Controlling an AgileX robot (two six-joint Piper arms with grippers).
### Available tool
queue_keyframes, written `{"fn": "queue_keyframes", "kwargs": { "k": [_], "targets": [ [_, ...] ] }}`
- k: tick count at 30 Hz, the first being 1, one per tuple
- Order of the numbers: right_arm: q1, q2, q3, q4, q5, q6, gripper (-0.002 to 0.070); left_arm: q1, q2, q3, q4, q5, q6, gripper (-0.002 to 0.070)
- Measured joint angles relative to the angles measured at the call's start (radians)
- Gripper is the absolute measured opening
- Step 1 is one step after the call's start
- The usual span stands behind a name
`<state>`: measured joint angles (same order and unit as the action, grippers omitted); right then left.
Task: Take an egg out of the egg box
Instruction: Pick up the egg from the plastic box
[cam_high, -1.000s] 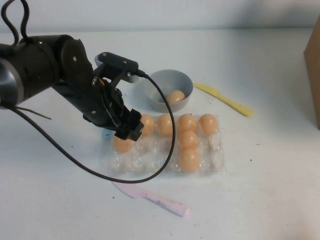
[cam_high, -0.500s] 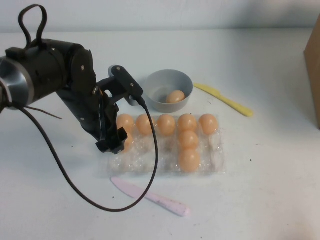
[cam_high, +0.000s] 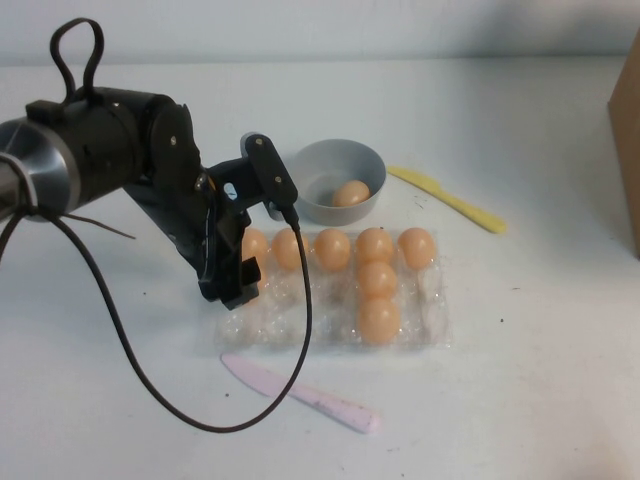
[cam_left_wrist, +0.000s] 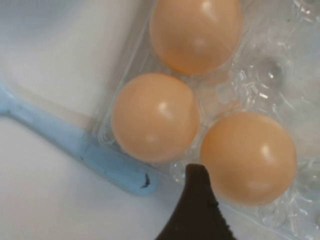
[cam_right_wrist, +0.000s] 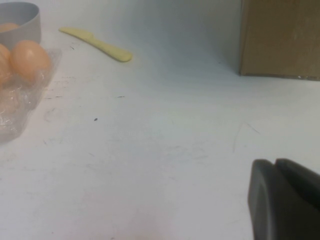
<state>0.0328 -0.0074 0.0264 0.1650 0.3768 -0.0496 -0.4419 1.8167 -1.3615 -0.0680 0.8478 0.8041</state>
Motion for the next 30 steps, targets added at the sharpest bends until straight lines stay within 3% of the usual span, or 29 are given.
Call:
{"fn": "queue_keyframes", "kwargs": {
  "k": [21,24,30],
  "targets": [
    [0.0,0.0,0.0,0.0,0.0,0.0,-0.0017,0.0,0.056,-0.002,-0.044,-0.037,0.055,0.0469],
    [0.0,0.0,0.0,0.0,0.0,0.0,-0.0017,0.0,0.056,-0.002,-0.044,-0.042,0.055,0.0425],
    [0.0,0.0,0.0,0.0,0.0,0.0,-0.0017,0.0,0.056,-0.004,-0.044,-0.055,0.057,0.026]
  ]
}}
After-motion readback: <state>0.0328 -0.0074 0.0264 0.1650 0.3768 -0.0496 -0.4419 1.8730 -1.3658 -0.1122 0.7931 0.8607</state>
